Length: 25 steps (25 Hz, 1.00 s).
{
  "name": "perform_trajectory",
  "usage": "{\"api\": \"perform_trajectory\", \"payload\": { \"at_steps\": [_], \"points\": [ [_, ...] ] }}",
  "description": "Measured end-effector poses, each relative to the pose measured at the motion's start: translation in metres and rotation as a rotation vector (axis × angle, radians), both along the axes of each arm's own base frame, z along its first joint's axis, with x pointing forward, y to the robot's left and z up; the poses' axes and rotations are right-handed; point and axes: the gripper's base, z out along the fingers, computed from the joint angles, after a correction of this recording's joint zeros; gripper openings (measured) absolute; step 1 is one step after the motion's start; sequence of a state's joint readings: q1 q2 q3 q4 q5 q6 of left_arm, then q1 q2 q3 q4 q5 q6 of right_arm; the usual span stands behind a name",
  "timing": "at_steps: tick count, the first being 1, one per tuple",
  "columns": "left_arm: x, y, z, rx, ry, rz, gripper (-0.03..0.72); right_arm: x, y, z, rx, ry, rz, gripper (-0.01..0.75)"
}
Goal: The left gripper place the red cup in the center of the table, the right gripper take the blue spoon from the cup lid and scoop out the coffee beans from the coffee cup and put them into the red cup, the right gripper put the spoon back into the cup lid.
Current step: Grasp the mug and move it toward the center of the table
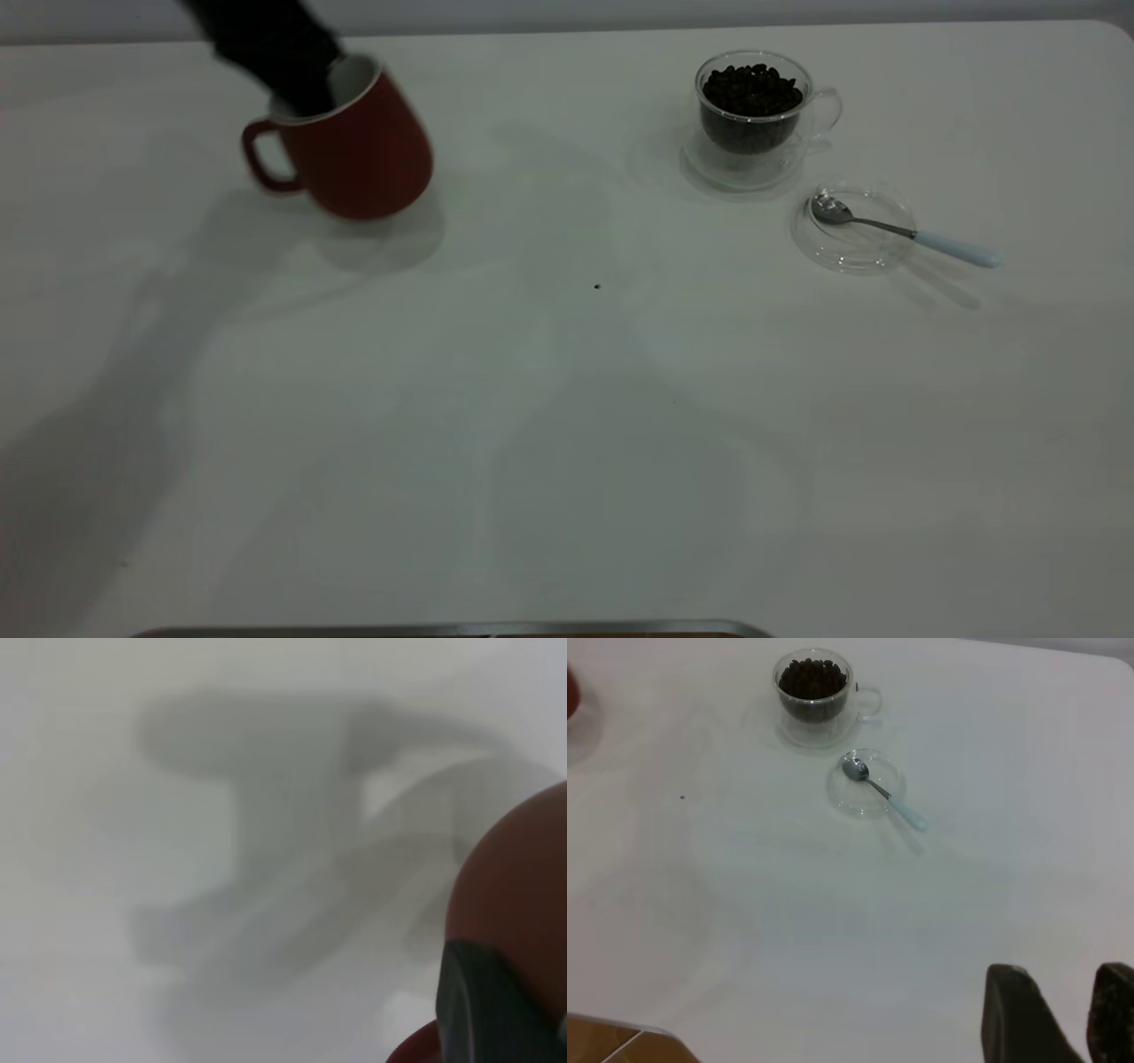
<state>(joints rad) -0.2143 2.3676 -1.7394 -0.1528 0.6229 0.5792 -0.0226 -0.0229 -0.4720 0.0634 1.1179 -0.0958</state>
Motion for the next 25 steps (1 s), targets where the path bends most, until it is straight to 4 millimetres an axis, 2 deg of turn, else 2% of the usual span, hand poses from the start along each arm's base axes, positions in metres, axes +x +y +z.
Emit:
{"api": "perform_trajectory", "payload": {
  "at_steps": [3, 6, 13, 18, 25],
  "points": [
    [0.005, -0.024, 0.014, 0.093, -0.041, -0.032, 0.094, 0.0, 0.0, 0.0, 0.0, 0.0, 0.0, 0.24],
    [0.013, -0.049, 0.013, 0.156, -0.055, -0.051, 0.094, 0.0, 0.0, 0.0, 0.0, 0.0, 0.0, 0.24],
    [0.015, -0.092, -0.027, 0.175, 0.006, -0.113, 0.094, 0.0, 0.0, 0.0, 0.0, 0.0, 0.0, 0.24],
    [0.011, -0.101, -0.042, 0.167, 0.039, -0.123, 0.094, 0.0, 0.0, 0.0, 0.0, 0.0, 0.0, 0.24],
    [0.011, -0.101, -0.044, 0.171, 0.045, -0.123, 0.094, 0.0, 0.0, 0.0, 0.0, 0.0, 0.0, 0.24]
  ]
}}
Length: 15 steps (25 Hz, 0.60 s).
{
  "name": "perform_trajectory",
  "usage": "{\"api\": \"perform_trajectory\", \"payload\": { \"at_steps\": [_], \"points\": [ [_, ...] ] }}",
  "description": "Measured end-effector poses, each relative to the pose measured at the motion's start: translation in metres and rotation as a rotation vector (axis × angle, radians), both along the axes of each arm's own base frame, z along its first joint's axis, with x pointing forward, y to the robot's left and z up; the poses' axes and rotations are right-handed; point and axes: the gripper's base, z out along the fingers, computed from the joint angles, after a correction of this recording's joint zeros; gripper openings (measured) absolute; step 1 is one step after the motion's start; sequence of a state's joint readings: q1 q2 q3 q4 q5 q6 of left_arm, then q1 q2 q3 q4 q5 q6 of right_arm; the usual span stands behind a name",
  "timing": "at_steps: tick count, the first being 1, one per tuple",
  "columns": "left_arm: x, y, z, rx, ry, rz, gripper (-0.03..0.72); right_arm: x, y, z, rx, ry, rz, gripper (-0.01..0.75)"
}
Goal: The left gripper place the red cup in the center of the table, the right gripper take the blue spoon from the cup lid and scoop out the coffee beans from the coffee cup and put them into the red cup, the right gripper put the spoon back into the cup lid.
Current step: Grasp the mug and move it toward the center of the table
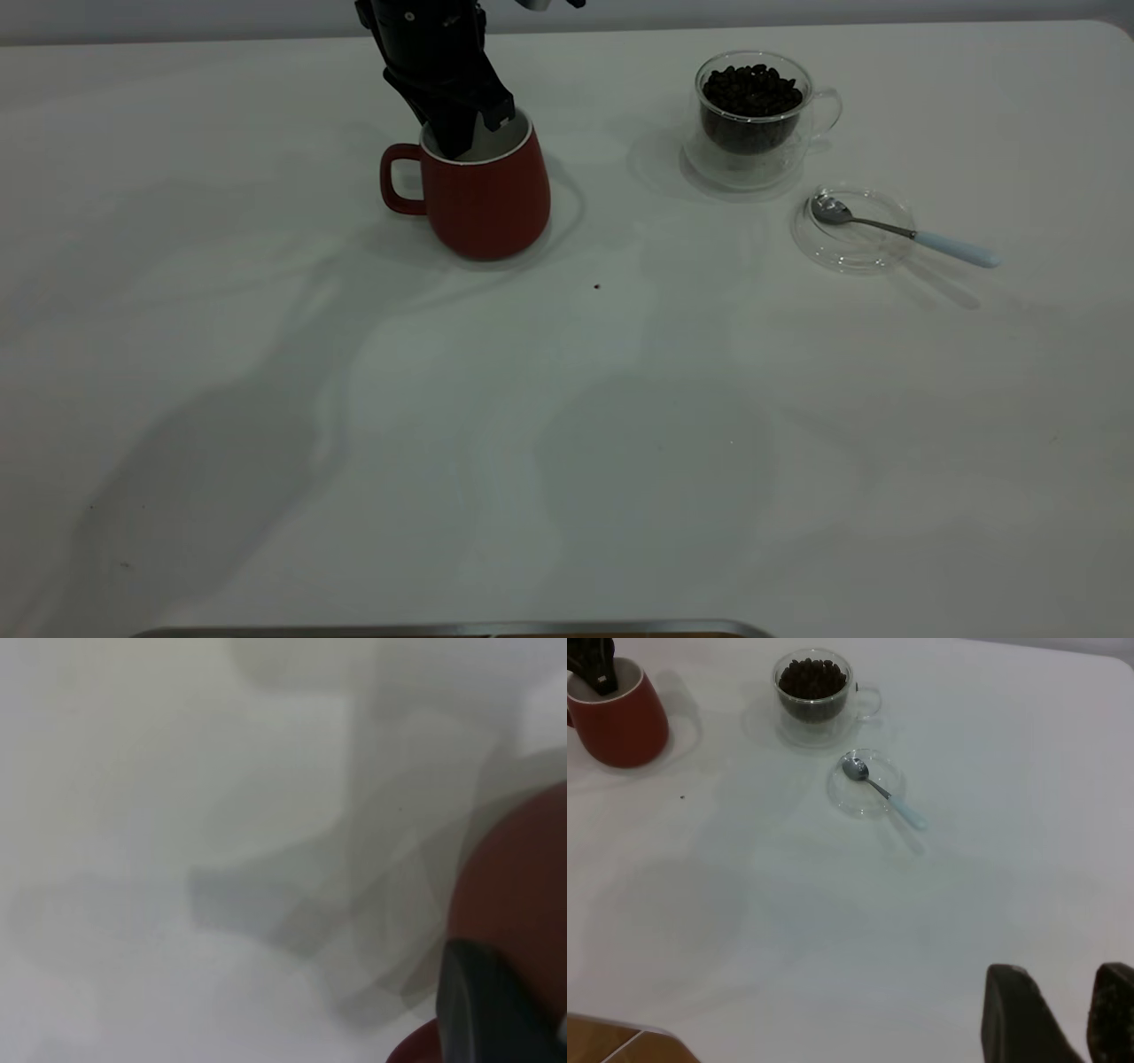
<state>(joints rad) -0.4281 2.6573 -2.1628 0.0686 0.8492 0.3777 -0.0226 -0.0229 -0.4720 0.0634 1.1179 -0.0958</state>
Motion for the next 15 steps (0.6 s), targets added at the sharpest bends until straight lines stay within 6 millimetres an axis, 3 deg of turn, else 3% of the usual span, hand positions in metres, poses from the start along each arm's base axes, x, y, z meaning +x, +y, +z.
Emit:
{"api": "perform_trajectory", "payload": {
  "at_steps": [7, 15],
  "points": [
    [-0.0012, -0.0007, -0.0005, -0.009, 0.014, 0.007, 0.145, 0.0, 0.0, 0.0, 0.0, 0.0, 0.0, 0.24],
    [-0.0013, -0.0017, -0.0028, -0.017, 0.021, 0.012, 0.446, 0.0, 0.0, 0.0, 0.0, 0.0, 0.0, 0.24]
  ]
}}
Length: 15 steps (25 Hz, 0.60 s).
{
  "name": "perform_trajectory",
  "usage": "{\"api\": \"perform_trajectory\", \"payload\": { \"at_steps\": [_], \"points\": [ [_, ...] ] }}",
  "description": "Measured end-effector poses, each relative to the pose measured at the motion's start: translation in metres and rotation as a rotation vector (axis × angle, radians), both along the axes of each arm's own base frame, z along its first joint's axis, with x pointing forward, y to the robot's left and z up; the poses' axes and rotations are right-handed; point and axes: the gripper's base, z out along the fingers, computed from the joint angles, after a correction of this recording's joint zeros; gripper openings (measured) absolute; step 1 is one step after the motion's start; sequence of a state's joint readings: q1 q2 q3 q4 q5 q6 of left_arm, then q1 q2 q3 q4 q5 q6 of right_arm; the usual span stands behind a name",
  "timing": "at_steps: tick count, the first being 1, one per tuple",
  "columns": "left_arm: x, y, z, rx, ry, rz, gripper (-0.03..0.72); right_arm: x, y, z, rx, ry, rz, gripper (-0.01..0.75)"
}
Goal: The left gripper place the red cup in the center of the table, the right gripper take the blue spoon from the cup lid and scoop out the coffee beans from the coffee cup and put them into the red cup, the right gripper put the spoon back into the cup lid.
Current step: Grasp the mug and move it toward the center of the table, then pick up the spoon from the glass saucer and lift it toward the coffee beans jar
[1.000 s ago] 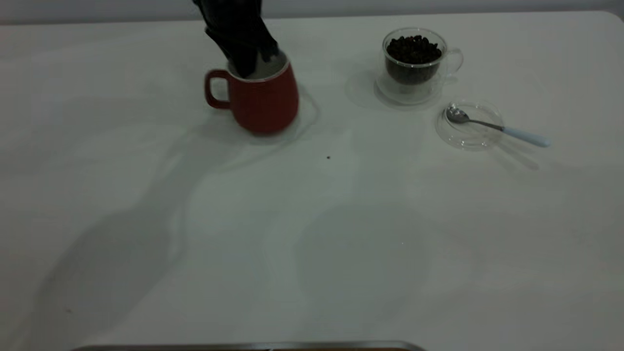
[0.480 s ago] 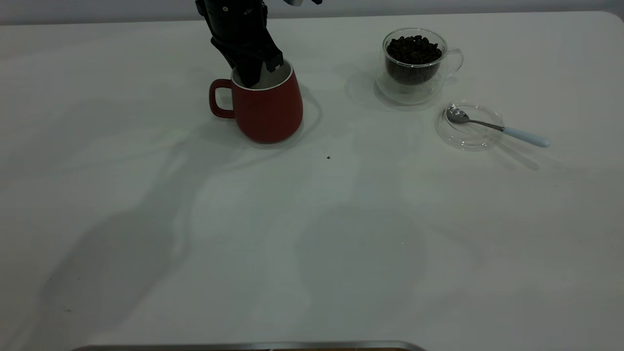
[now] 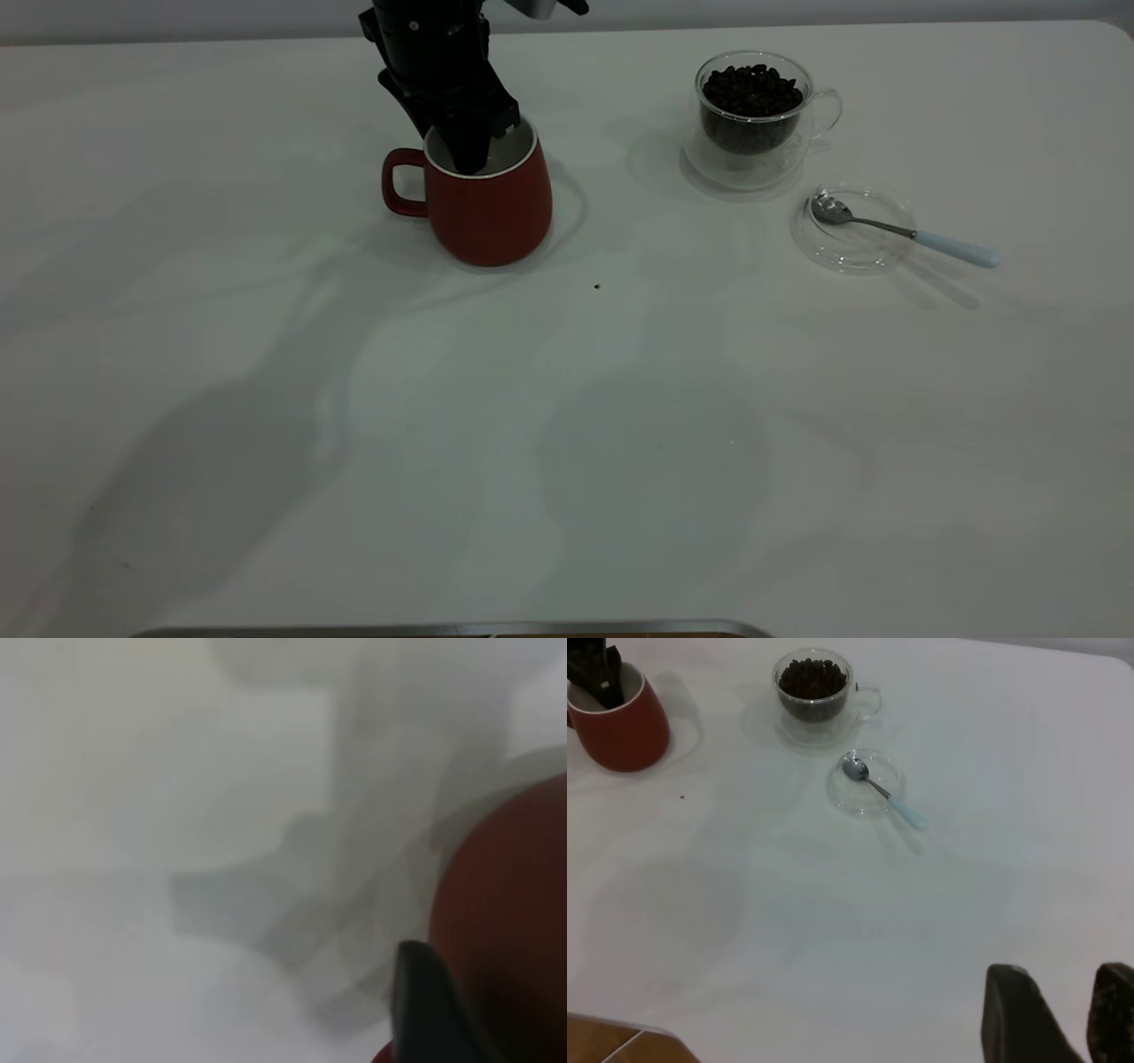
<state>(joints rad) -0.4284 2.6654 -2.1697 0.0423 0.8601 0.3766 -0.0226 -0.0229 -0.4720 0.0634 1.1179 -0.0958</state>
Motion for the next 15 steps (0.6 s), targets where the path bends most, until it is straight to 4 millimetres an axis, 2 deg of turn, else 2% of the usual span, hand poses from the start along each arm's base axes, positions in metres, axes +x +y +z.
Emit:
{"api": "perform_trajectory", "payload": {
  "at_steps": [4, 15],
  "points": [
    [0.0, 0.0, 0.02, -0.003, -0.006, 0.002, 0.512, 0.0, 0.0, 0.0, 0.0, 0.0, 0.0, 0.24],
    [-0.012, 0.004, 0.109, -0.032, -0.012, 0.018, 0.522, 0.0, 0.0, 0.0, 0.0, 0.0, 0.0, 0.24]
  ]
}}
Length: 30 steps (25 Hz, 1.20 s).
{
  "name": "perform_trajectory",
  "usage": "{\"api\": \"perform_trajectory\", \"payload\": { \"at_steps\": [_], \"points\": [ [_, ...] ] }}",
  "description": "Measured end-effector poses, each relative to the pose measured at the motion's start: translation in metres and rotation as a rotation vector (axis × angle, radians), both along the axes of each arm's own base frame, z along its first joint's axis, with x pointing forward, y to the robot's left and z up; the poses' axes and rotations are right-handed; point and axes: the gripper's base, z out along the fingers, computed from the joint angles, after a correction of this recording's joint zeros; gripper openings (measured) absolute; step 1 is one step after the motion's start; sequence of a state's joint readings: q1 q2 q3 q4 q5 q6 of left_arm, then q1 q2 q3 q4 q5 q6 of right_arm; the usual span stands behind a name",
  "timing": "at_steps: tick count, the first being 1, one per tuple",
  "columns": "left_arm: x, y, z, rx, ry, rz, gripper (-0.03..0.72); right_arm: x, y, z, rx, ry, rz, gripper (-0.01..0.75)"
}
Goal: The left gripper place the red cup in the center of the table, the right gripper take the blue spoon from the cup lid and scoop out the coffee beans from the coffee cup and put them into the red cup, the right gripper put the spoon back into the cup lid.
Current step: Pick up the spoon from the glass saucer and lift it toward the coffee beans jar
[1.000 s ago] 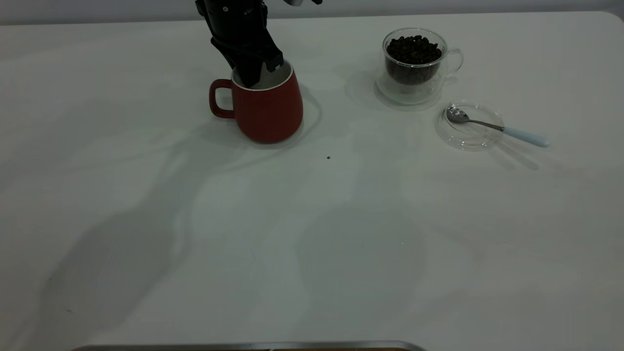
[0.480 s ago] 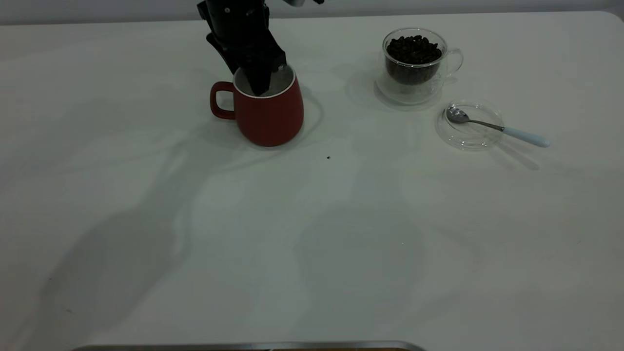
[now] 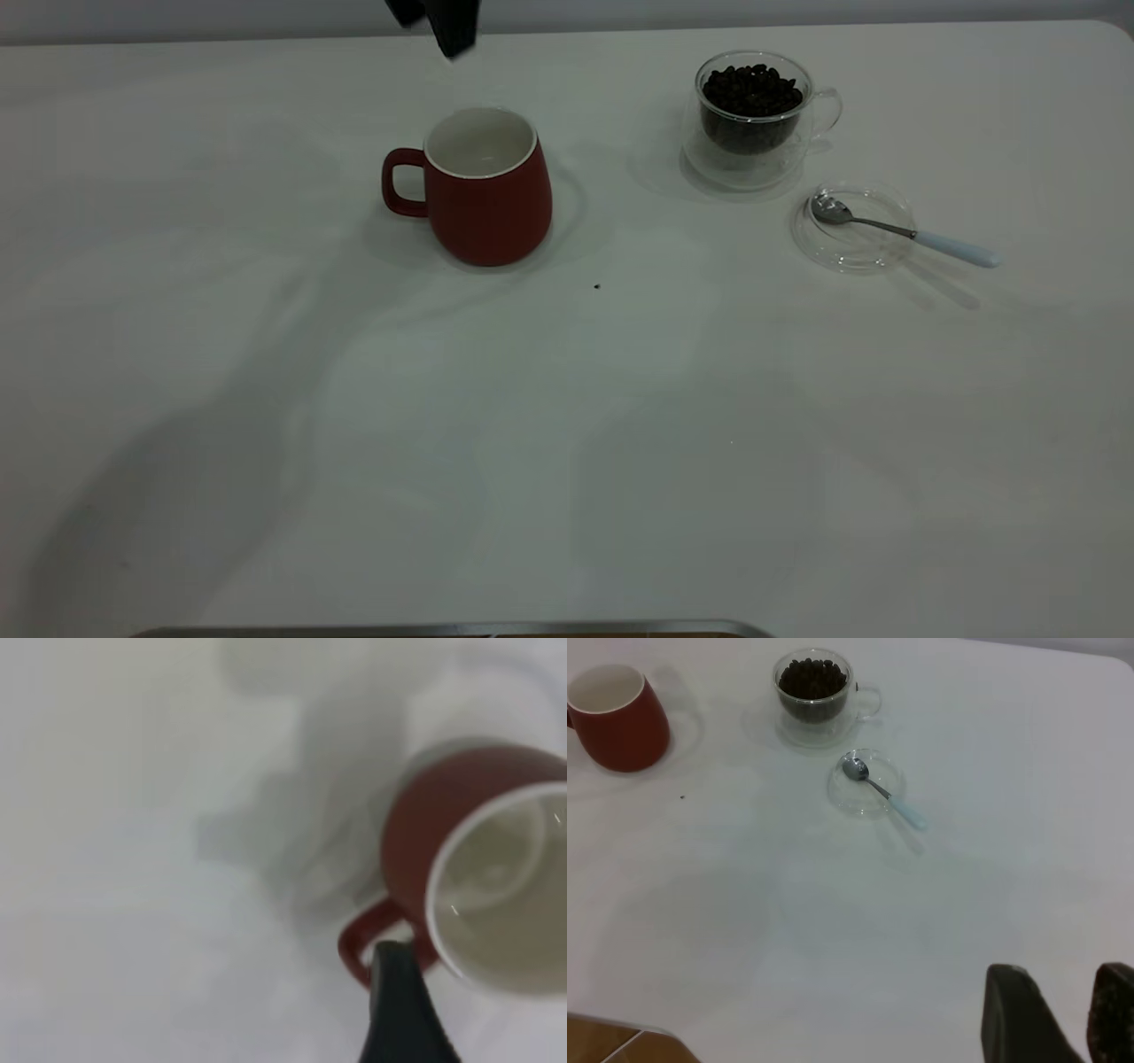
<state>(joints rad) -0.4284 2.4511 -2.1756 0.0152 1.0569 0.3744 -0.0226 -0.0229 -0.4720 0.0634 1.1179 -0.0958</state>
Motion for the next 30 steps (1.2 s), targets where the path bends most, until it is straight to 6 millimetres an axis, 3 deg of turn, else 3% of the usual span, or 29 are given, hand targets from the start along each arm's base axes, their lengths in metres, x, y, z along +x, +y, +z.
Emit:
{"api": "perform_trajectory", "payload": {
  "at_steps": [4, 14, 22, 26, 30],
  "points": [
    [-0.014, 0.007, 0.05, 0.002, 0.002, 0.003, 0.517, 0.0, 0.0, 0.0, 0.0, 0.0, 0.0, 0.24],
    [-0.049, 0.023, 0.173, -0.13, -0.221, 0.094, 0.478, 0.0, 0.0, 0.0, 0.0, 0.0, 0.0, 0.24],
    [-0.11, 0.047, 0.276, -0.311, -0.395, 0.17, 0.47, 0.0, 0.0, 0.0, 0.0, 0.0, 0.0, 0.24],
    [-0.156, 0.065, 0.295, -0.347, -0.389, 0.174, 0.468, 0.0, 0.0, 0.0, 0.0, 0.0, 0.0, 0.24],
    [-0.202, 0.085, 0.278, -0.307, -0.311, 0.183, 0.467, 0.0, 0.0, 0.0, 0.0, 0.0, 0.0, 0.24]
  ]
}}
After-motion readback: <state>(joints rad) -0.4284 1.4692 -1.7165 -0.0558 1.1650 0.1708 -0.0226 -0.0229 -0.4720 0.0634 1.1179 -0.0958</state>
